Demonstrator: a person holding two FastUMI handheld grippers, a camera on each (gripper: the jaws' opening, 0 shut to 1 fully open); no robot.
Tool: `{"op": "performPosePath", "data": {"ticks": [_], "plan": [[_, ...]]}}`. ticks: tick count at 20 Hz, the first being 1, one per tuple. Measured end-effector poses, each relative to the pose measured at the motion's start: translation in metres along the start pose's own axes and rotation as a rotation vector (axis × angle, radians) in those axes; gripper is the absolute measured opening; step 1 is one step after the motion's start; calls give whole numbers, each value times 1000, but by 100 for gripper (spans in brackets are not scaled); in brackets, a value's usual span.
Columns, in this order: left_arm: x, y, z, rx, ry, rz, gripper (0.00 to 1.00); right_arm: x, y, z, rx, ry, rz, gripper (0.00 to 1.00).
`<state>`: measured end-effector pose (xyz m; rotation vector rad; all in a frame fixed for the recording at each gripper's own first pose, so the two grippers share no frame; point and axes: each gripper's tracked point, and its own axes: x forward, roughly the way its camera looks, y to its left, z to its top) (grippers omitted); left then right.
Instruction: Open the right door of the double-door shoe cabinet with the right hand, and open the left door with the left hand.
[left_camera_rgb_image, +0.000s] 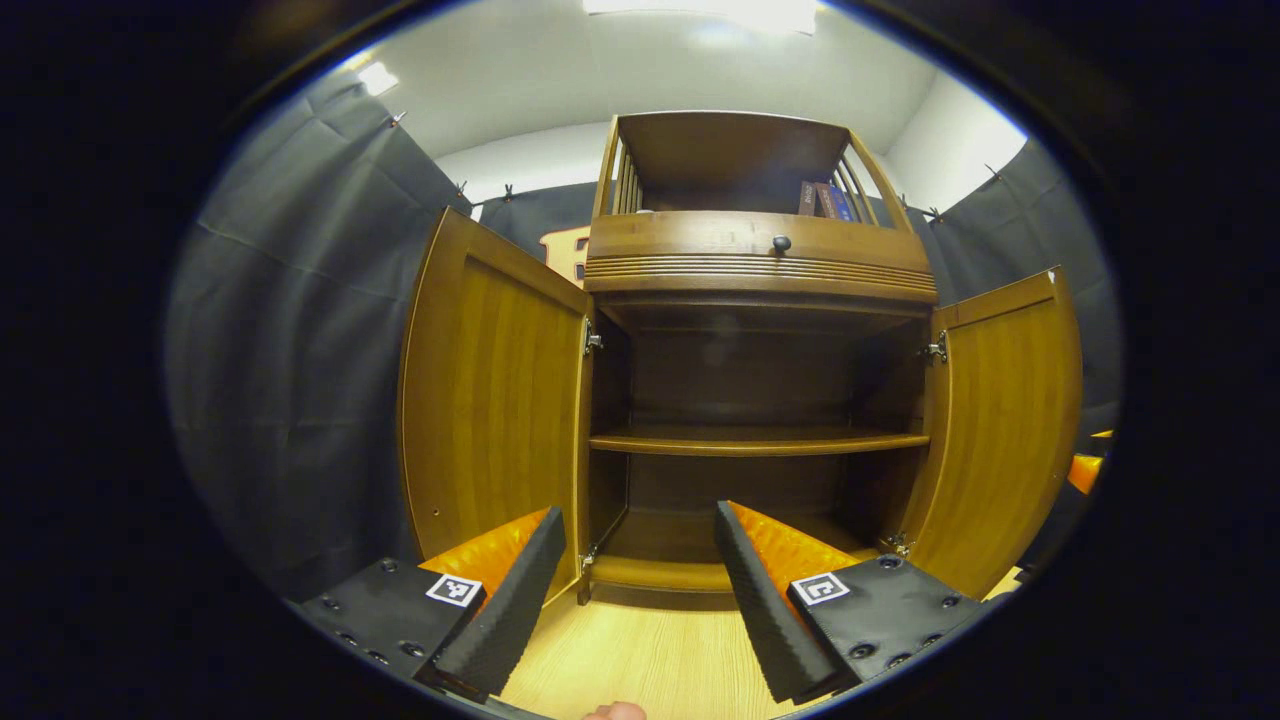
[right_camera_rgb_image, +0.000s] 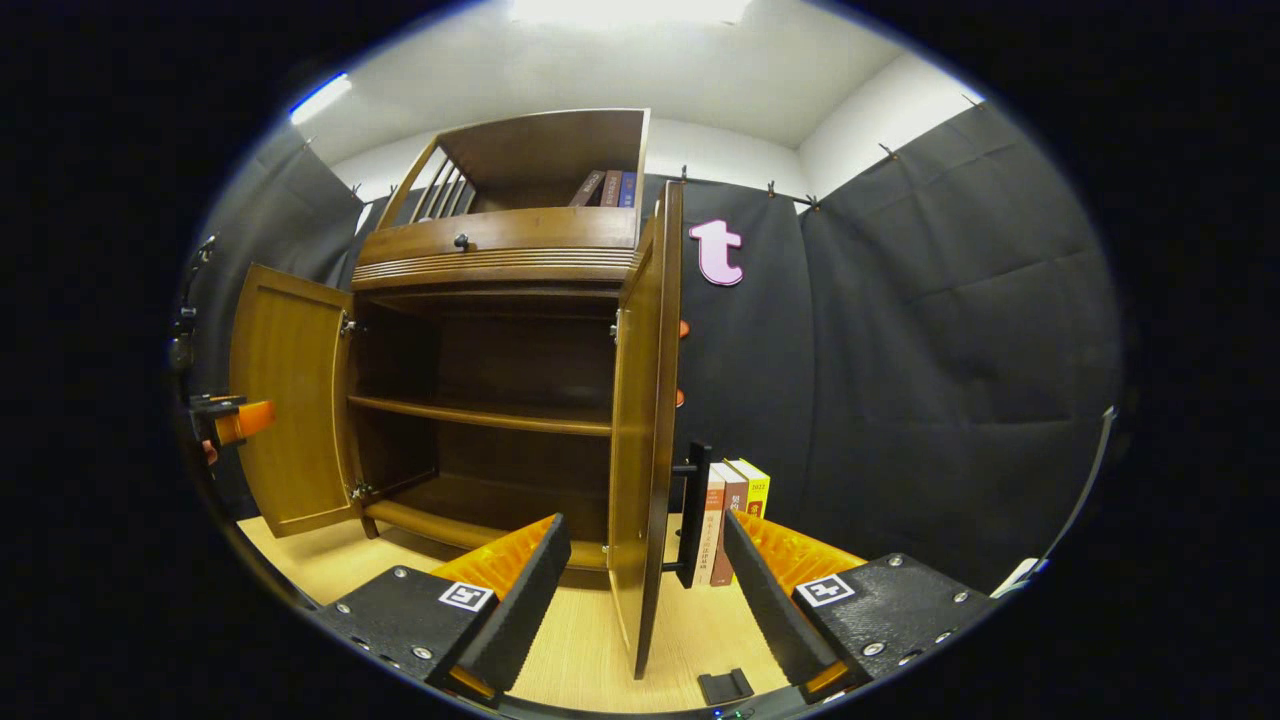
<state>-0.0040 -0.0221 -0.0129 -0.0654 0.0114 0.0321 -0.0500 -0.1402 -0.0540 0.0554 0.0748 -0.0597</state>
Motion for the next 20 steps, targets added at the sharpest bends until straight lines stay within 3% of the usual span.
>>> {"op": "performPosePath", "data": {"ticks": [8,9,10,20], "plan": [[2,4,-5,-9,12,2,94,-1,-4,-1,-5,-1,-26,98],[2,4,-5,-5,10,2,94,-1,-4,-3,-8,2,-27,94],[3,3,-5,0,8,2,94,0,-4,-3,-10,5,-27,98],[5,-6,-4,22,-2,-10,94,0,-4,-6,-25,8,-29,98]]}}
